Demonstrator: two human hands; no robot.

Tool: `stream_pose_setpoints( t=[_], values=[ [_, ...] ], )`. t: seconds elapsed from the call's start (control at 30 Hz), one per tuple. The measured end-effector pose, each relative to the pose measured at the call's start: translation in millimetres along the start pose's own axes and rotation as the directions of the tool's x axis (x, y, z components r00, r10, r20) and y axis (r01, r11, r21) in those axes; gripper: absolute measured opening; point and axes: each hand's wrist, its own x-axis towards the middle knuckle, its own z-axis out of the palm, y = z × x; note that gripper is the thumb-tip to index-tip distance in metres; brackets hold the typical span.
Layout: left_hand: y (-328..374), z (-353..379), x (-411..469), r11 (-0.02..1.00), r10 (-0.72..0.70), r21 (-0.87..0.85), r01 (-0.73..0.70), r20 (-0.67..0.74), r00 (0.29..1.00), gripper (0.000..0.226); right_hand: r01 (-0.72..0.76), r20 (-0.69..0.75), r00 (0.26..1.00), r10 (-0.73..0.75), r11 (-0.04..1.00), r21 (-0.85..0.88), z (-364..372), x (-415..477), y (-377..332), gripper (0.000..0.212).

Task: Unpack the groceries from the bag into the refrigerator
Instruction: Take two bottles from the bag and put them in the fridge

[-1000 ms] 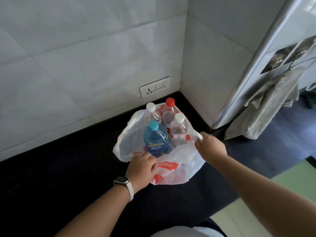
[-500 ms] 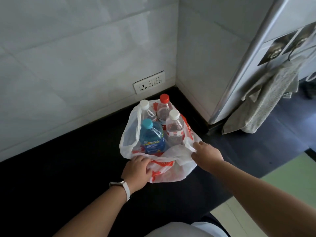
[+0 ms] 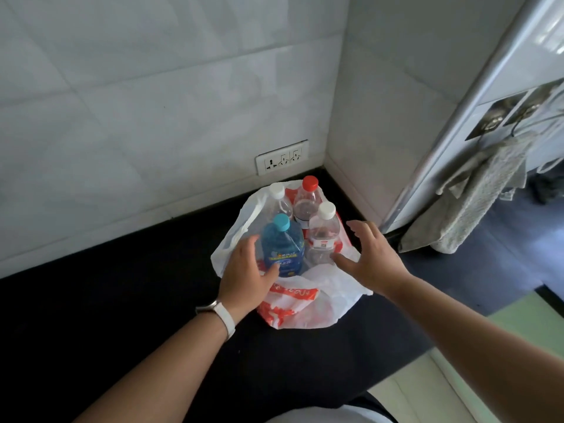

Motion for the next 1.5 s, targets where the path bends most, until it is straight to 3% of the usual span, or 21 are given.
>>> stream_pose_setpoints(
  t=[0.17,0.5,0.73,0.9,1.1,1.37,1.5],
  values=[
    [-6.3,-3.4,24.6,0.982,-0.103,-0.137,0.133,0.204,0.974,0.076,-0.059,0.012,0.998,0.058,0.991,0.117,4.6,22.5,-12.0,0.078],
    [-21.9,11.6,46.1,0.939,-0.14,-0.262,0.223,0.3,0.944,0.08,-0.136,0.178,0.98,0.092,0.958,0.251,35.1,53.0,-0.5,0.09],
    [-25.4,25.7,48.0,0.887,-0.184,-0.328,0.326,0.396,0.899,0.068,-0.147,0.235,0.97,0.066,0.928,0.343,51.2,61.6,2.4,0.094],
    [-23.7,26.8,48.7,0.893,-0.185,-0.333,0.302,0.34,0.922,0.068,-0.139,0.228,0.972,0.063,0.931,0.337,51.7,62.1,3.8,0.098],
    [-12.3,31.2,37.2,0.9,-0.229,-0.322,0.294,0.224,0.947,0.072,-0.134,0.115,0.988,0.101,0.933,0.333,46.5,52.3,-0.1,0.084],
    [15.0,19.2,20.9,0.86,-0.187,-0.459,0.224,0.126,0.974,0.064,-0.107,-0.017,0.992,0.125,0.907,0.407,23.6,31.6,-8.5,0.075],
    [37.1,-0.8,16.9,0.81,-0.146,-0.565,0.161,0.071,0.987,0.075,-0.07,-0.088,0.989,0.122,0.891,0.448,5.1,16.3,-21.5,0.065]
  ],
)
